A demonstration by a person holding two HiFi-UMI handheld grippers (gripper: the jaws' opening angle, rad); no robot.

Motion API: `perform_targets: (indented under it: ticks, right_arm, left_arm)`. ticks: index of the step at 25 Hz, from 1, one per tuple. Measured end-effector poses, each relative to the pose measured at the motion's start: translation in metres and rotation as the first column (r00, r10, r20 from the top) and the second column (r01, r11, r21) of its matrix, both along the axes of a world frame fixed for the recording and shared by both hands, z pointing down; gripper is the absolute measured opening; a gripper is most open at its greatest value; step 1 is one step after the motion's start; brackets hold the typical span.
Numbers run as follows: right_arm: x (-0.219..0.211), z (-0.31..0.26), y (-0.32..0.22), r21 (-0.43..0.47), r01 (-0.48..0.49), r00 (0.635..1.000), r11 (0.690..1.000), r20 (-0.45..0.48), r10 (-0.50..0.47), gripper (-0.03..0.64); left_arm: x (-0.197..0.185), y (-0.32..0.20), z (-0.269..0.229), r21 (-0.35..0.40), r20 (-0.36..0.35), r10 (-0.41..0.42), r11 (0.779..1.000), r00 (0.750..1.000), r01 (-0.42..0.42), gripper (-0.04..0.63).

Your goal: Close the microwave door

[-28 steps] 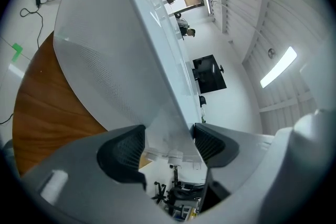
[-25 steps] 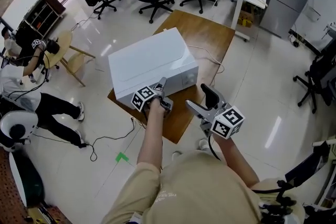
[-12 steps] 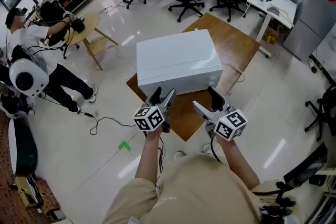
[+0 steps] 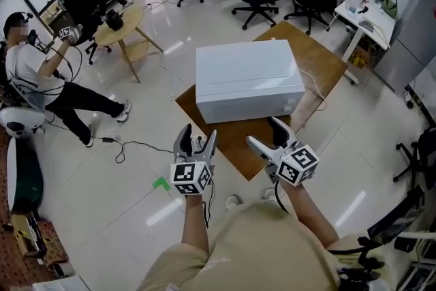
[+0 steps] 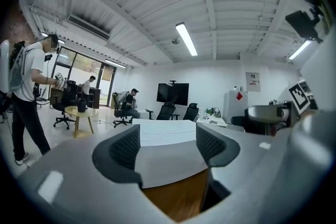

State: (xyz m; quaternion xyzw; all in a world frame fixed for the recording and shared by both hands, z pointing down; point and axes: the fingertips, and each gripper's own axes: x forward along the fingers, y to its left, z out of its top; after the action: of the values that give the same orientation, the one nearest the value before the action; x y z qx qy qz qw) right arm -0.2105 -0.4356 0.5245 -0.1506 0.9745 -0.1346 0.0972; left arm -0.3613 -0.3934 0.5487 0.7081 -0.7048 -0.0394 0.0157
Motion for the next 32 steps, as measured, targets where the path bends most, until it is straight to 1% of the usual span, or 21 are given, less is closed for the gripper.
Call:
perform_targets:
  ticks: [2,4,9,11,14,18,22,24,26,29,32]
  right_arm:
    - [-0.006,0.0,0.012,0.004,-0.002,1.0,1.0,-0.017,0.002,0.393]
    - [-0.017,-0.001,0.023,0.008,-0.015,0.999,1.0,-0.032,0.015,0.393]
    - [-0.042,0.006,0.041,-0.001,-0.066,0.994,0.998,-0.088,0.065,0.393]
    - [-0.05,0.014,0.053,-0.01,-0.072,0.991,0.997,-0.111,0.07,0.393]
    - [-0.054,0.021,0.073,-0.006,-0.064,0.99,0.998,-0.13,0.063,0.393]
    - [-0.043,0.023,0.093,0.017,-0.047,0.991,0.999,-0.121,0.049,0.393]
    - [-0.006,0.022,0.108,0.038,-0.046,0.994,0.998,-0.101,0.049,0.393]
    - [0.021,0.022,0.114,0.055,-0.042,0.994,0.998,-0.095,0.047,0.393]
    - [0.052,0.023,0.124,0.069,-0.035,0.995,0.997,-0.091,0.042,0.393]
    - [0.107,0.031,0.135,0.061,-0.048,0.996,0.997,-0.078,0.052,0.393]
    - [0.182,0.051,0.129,0.031,-0.085,0.995,0.996,-0.046,0.086,0.393]
  left_arm:
    - [-0.003,0.012,-0.003,0.008,0.025,-0.004,1.0,1.0,0.004,0.319]
    - [-0.01,0.022,-0.008,0.02,0.036,0.009,1.0,0.999,-0.01,0.319]
    - [-0.025,0.035,-0.017,0.041,0.071,0.076,0.996,0.995,-0.079,0.319]
    - [-0.029,0.041,-0.013,0.037,0.069,0.099,0.994,0.993,-0.102,0.319]
    - [-0.027,0.055,-0.009,0.041,0.076,0.109,0.993,0.991,-0.112,0.319]
    - [-0.011,0.076,-0.015,0.065,0.086,0.094,0.993,0.992,-0.1,0.319]
    - [0.028,0.1,-0.021,0.069,0.117,0.084,0.993,0.99,-0.092,0.318]
    - [0.053,0.11,-0.023,0.075,0.135,0.067,0.994,0.989,-0.078,0.318]
    - [0.081,0.121,-0.024,0.077,0.138,0.045,0.995,0.989,-0.056,0.313]
    - [0.13,0.135,-0.02,0.065,0.12,0.02,0.997,0.993,-0.028,0.3]
    - [0.207,0.134,-0.003,0.062,0.068,0.031,0.997,0.997,-0.035,0.268]
